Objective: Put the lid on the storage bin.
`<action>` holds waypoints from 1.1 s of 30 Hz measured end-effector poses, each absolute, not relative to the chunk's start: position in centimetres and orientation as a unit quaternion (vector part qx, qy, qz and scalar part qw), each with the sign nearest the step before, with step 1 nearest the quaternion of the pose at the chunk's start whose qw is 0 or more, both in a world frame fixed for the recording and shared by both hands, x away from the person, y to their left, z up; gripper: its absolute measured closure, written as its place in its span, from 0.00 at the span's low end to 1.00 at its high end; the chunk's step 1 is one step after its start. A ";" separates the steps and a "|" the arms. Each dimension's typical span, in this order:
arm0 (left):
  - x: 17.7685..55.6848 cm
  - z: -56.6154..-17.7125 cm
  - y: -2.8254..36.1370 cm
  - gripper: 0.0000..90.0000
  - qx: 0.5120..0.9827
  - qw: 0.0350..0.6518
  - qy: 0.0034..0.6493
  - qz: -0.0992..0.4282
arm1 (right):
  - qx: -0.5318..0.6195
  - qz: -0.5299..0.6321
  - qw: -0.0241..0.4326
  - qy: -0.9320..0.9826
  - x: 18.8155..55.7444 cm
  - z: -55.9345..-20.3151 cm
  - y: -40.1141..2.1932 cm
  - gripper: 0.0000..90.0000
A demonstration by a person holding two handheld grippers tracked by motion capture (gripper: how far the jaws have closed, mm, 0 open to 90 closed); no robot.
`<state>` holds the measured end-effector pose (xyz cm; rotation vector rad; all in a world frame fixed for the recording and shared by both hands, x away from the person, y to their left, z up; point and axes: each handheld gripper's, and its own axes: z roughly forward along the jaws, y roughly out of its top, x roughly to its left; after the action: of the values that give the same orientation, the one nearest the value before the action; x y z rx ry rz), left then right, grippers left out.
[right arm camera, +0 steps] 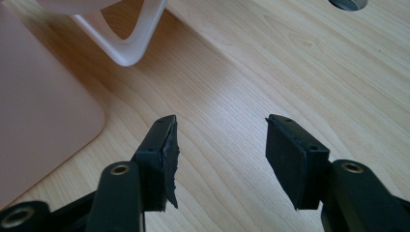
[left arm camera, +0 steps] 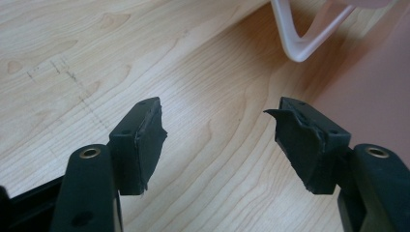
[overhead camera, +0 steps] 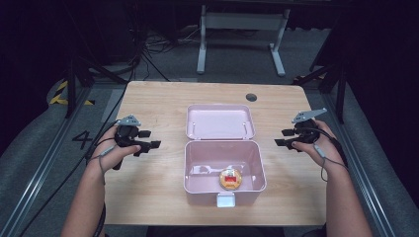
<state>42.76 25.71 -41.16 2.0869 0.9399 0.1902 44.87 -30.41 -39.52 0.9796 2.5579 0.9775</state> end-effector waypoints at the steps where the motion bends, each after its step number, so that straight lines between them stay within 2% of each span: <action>1: 42.8 -41.2 25.7 0.39 0.829 0.410 0.373 0.076 | 0.335 0.334 0.116 0.873 44.9 -39.5 -30.4 0.52; 17: 43.1 -38.0 24.5 0.41 0.807 0.443 0.384 0.079 | 0.339 0.324 0.117 0.876 44.7 -39.8 -30.6 0.51; 33: 46.8 -36.1 20.1 0.41 0.808 0.450 0.374 0.073 | 0.354 0.320 0.124 0.870 44.0 -40.0 -31.3 0.49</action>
<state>46.79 20.10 -36.13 1.9967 0.9248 0.1808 43.99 -31.31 -40.02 1.0319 2.5369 0.9343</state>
